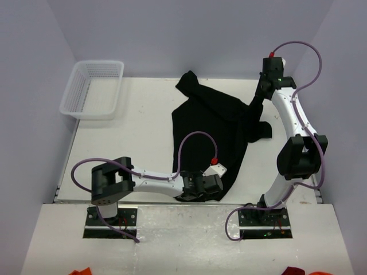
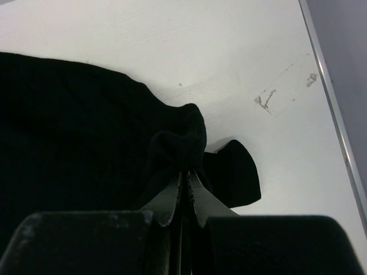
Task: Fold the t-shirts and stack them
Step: Flatten out the tshirt
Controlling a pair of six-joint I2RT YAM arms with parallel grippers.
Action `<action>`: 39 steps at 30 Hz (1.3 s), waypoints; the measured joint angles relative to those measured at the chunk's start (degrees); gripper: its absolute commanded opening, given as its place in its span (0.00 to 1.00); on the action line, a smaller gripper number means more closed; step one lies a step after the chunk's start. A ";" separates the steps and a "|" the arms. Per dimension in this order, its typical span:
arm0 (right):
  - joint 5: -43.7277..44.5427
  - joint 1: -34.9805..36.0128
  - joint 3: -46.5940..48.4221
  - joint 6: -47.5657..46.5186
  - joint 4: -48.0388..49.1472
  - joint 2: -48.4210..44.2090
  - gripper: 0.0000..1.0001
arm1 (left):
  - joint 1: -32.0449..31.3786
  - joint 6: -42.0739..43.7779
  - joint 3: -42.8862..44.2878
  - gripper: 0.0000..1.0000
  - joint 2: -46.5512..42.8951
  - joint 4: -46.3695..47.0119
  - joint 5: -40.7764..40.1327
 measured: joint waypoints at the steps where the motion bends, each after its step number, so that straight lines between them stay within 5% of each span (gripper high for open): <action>1: -0.13 0.00 -0.13 0.00 0.02 -0.11 0.00 | 0.00 -0.28 -0.24 0.30 0.22 0.17 0.20; 6: -0.44 0.00 -0.57 0.00 0.02 -0.70 0.00 | 0.02 -0.37 -0.79 0.00 0.44 1.16 -0.28; 15: -0.59 0.00 -0.59 -0.02 -0.02 -1.57 0.00 | -0.20 -0.13 1.75 0.00 -5.05 -8.41 -6.32; 24: -1.86 0.13 -0.72 -0.35 -0.02 -2.93 0.00 | -3.52 -0.81 16.22 0.00 -23.30 -24.74 -13.75; 30: -1.90 0.57 -0.72 -0.46 -0.07 -2.93 0.00 | -4.59 -1.09 21.68 0.00 -28.00 -33.24 -17.05; 33: -1.88 0.72 -0.72 -0.48 -0.09 -2.93 0.00 | 0.02 0.57 21.24 0.00 -27.93 -33.46 -15.41; 39: -1.88 0.85 -0.72 -0.72 -0.22 -2.93 0.00 | 22.29 6.19 10.60 0.03 -26.45 -25.38 -5.70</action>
